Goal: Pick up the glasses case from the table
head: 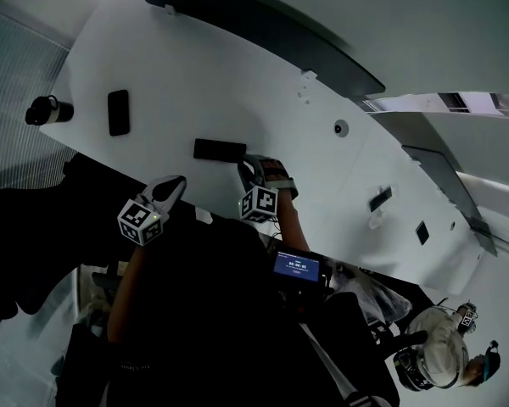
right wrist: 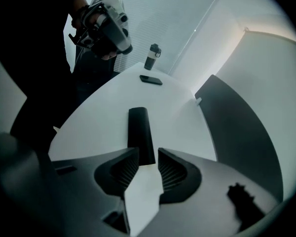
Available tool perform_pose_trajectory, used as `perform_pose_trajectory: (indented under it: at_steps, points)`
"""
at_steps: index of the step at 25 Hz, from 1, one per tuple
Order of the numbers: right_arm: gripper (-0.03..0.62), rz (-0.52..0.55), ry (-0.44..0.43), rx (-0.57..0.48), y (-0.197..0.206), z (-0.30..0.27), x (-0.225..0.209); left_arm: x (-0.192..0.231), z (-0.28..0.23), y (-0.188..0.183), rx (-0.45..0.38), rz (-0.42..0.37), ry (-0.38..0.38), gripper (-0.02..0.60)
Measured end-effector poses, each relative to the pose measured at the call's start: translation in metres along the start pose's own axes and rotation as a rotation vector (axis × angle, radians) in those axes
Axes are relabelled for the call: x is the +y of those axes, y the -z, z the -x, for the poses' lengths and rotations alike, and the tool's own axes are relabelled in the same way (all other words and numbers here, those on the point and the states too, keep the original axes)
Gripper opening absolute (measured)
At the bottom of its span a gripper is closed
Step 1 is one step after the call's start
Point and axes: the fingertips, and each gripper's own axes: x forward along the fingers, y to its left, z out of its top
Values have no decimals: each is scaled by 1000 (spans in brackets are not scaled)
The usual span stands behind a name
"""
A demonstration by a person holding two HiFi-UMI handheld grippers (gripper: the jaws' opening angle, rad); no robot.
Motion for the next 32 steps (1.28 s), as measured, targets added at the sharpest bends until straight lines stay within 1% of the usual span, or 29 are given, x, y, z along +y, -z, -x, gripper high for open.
perform_pose_trajectory:
  at_steps: [2,5,7,11,14,19,21,24,26,27,29,32]
  points:
    - [166,6,-57,31,2,-10,-4,12,-5,-3,-6,6,14,8]
    - [237,21,-169,65,1,-23,3,27,-1,-12,-20,22,11,8]
    - [274,20,-220,91,1,-34,6,41,7,-17,-28,33,-3,8]
    - [291,22,-305,160,1,-53,10,69,26,-22,-38,56,-43,8]
    - [293,19,-344,231,8,-71,14,86,42,-21,-45,70,-71,11]
    - [295,18,-433,349,21,-86,27,101,60,-21,-56,90,-99,11]
    - [295,16,-455,387,20,-88,26,105,64,-19,-55,95,-98,11]
    - [295,7,-446,414,19,-90,27,108,67,-17,-63,95,-90,11]
    - [295,-49,-427,425,20,-88,28,106,66,-20,-65,94,-79,11]
    - [295,-108,-424,425,20,-87,28,106,66,-21,-62,92,-73,11]
    - [295,-286,-441,407,17,-84,31,108,64,-23,-51,80,-63,11]
    - [295,-600,-490,374,9,-73,43,110,61,-30,-43,63,-56,11]
